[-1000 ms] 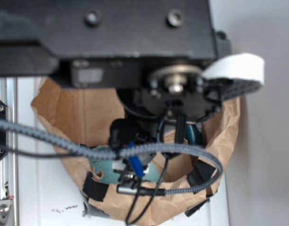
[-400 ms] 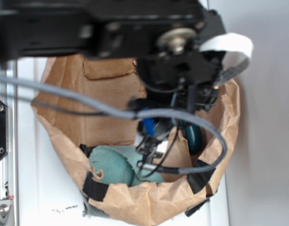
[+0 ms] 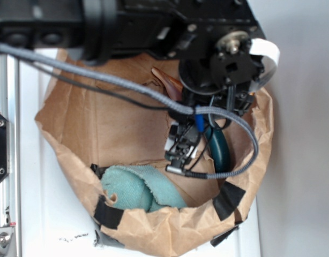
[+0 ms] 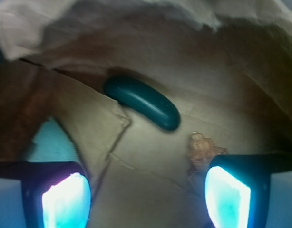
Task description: Grab the shell.
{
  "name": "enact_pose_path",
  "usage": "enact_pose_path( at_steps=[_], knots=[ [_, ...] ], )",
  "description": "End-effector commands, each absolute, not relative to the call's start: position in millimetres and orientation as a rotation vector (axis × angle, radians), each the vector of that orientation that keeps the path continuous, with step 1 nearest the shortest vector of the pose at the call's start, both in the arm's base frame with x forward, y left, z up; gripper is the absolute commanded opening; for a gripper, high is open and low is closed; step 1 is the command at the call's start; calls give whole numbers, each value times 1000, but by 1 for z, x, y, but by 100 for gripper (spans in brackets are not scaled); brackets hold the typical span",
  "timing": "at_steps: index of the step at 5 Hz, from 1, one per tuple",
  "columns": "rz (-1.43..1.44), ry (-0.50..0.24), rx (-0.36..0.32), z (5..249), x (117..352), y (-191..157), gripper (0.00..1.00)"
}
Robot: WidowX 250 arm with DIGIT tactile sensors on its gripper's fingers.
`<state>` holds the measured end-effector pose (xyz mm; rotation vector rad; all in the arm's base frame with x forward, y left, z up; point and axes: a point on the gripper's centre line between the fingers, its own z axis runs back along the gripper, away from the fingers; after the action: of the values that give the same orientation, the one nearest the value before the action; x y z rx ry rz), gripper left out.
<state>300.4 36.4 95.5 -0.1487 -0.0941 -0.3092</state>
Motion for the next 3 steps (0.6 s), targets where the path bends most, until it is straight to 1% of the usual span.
enact_pose_path(
  at_steps=[1, 2, 3],
  knots=[
    [-321, -179, -33, 74, 298, 57, 100],
    [-292, -212, -14, 67, 306, 52, 100],
    [-275, -207, 53, 48, 320, 48, 100]
  ],
)
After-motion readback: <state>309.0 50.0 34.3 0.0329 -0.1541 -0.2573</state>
